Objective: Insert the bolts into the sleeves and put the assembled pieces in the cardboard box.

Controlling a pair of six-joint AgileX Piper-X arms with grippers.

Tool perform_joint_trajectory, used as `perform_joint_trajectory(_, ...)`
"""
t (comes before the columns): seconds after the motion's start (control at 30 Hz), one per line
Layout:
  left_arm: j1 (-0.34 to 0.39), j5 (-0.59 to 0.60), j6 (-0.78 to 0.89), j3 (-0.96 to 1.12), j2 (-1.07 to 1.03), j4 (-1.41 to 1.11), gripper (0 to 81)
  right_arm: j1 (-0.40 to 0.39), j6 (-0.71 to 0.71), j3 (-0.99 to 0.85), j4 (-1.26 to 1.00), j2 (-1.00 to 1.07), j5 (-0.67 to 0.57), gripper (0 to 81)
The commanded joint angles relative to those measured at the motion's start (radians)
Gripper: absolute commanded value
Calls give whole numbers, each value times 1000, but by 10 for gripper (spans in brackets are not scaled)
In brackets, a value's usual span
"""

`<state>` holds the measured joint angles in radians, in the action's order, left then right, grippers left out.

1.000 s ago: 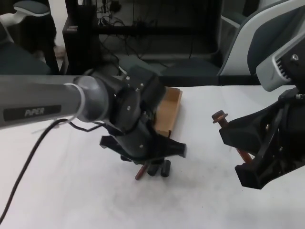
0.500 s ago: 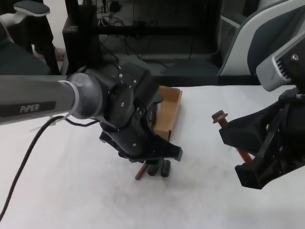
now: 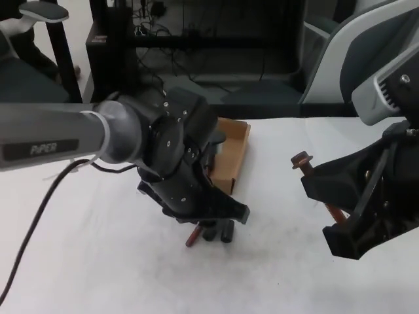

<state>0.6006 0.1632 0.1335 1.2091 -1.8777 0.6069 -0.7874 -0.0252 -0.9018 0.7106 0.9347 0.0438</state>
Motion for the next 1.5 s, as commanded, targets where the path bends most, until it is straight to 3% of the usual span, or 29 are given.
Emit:
perform_joint_trajectory(0.0, 3, 27, 1, 6, -34, 12, 413, 0, 8, -3, -3, -11, -5, 4)
perform_joint_trajectory(1.47, 20, -23, -3, 87, -55, 67, 413, 0, 8, -3, -3, -11, -5, 4)
